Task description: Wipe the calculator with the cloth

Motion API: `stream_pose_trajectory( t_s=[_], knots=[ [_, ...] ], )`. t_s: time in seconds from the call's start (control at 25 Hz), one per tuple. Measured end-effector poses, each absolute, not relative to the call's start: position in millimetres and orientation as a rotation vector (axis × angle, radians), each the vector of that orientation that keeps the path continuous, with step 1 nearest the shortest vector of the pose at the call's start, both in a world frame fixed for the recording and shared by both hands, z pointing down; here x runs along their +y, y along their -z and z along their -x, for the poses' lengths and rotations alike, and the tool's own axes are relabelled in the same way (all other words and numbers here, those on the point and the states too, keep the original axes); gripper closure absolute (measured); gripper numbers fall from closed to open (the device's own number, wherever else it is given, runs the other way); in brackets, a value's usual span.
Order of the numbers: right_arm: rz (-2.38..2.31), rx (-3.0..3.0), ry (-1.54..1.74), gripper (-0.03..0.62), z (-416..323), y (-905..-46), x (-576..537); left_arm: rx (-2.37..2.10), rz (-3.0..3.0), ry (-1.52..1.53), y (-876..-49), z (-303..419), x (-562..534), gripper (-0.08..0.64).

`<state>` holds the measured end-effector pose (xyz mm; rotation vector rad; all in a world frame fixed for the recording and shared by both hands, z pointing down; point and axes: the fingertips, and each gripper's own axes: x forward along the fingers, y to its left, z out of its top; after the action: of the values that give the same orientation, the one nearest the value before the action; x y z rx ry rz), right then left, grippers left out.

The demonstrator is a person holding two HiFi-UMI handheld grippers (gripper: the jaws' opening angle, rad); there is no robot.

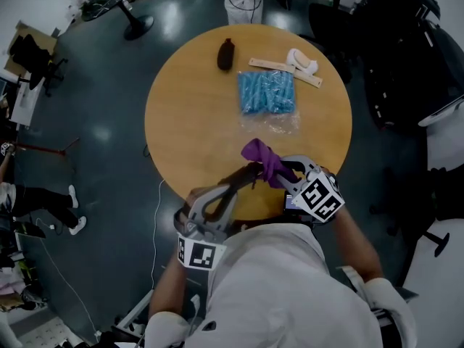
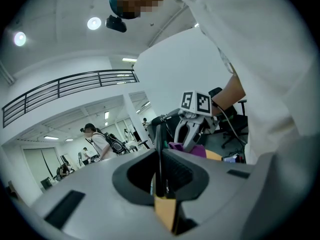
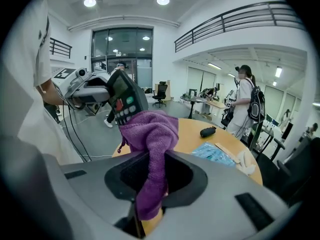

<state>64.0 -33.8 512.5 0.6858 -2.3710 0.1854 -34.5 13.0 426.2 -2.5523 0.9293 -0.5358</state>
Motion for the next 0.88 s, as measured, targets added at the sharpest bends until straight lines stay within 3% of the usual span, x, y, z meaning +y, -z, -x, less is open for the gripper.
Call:
stream_pose_trajectory(
  t_s=[0.56, 0.72, 0.88],
  knots=[
    [-0.595, -2.26, -0.393, 0.509, -95.1, -601.3, -23.1, 0.842, 2.433, 0.614, -433.1, 21.2, 13.9, 0.515],
    [-0.649, -2.355, -0.32, 0.509, -123.4, -541.1, -33.2, 0.713, 2.377, 0.715, -457.4, 25.1, 12.6, 0.516],
    [-0.502, -2.523, -0.15, 0.509, -92.7, -455.7, -15.1, 0.602, 2.398, 0.793, -477.1, 29.1, 8.0, 0.515]
  ],
)
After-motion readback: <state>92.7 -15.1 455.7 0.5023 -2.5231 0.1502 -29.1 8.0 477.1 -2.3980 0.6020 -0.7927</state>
